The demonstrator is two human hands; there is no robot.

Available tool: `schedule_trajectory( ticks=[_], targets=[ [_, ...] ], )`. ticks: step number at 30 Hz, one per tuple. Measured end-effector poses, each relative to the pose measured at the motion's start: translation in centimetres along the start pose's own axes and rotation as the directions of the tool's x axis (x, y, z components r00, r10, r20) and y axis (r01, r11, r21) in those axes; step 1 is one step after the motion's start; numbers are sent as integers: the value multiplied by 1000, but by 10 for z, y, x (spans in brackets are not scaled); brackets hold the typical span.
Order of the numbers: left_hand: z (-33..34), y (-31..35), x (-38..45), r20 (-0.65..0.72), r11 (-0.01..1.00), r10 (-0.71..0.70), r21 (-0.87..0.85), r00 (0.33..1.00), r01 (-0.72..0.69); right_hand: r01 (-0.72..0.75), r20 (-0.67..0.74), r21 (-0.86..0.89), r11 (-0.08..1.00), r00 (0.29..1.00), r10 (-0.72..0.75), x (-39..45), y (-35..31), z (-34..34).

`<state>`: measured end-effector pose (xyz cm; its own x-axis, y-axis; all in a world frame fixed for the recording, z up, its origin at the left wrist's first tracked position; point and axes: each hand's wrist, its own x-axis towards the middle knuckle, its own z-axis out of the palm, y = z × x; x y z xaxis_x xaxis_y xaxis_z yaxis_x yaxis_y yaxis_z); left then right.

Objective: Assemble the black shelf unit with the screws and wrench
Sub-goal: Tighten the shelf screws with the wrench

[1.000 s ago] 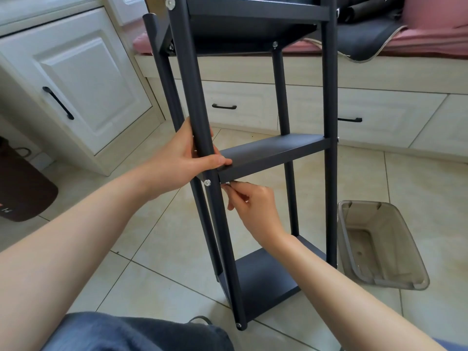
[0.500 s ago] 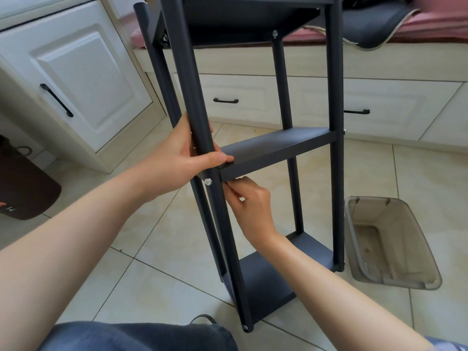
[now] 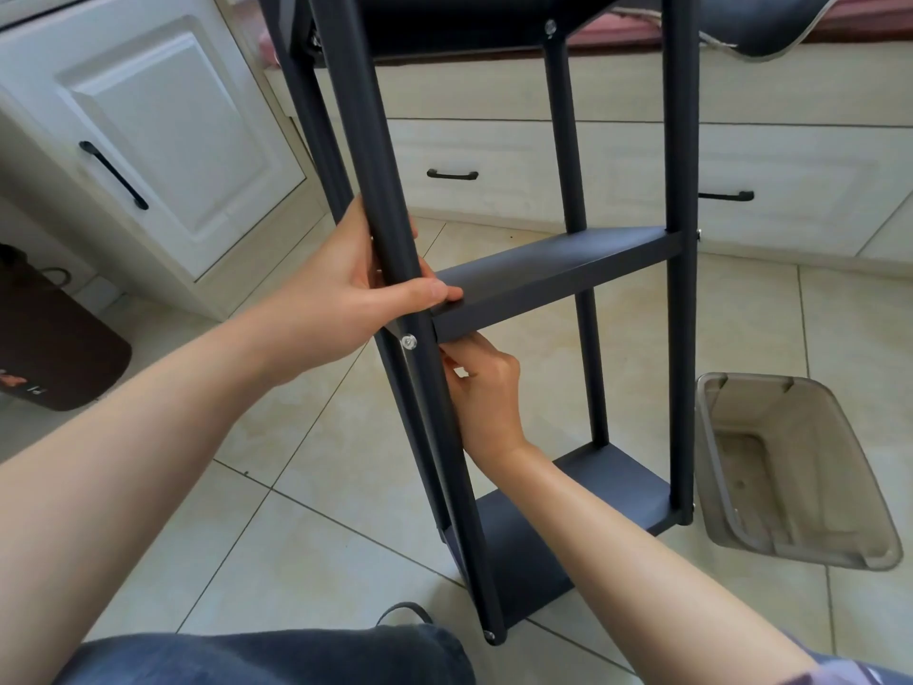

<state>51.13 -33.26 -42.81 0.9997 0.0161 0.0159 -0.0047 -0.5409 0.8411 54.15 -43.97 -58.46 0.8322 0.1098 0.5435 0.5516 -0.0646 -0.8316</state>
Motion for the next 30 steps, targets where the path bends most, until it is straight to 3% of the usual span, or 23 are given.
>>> schedule_trajectory(
  ticks=[15, 21, 30],
  targets=[
    [-7, -5, -1, 16, 998, -49, 43, 999, 48, 37, 270, -173, 984, 963, 12, -5, -14, -50],
    [-8, -6, -3, 6, 995, -80, 62, 997, 80, 101, 282, -240, 965, 959, -30, -4, -27, -60],
    [-10, -10, -2, 21, 995, -84, 62, 996, 82, -42, 319, -244, 969, 940, 121, 6, -36, -64]
  ],
)
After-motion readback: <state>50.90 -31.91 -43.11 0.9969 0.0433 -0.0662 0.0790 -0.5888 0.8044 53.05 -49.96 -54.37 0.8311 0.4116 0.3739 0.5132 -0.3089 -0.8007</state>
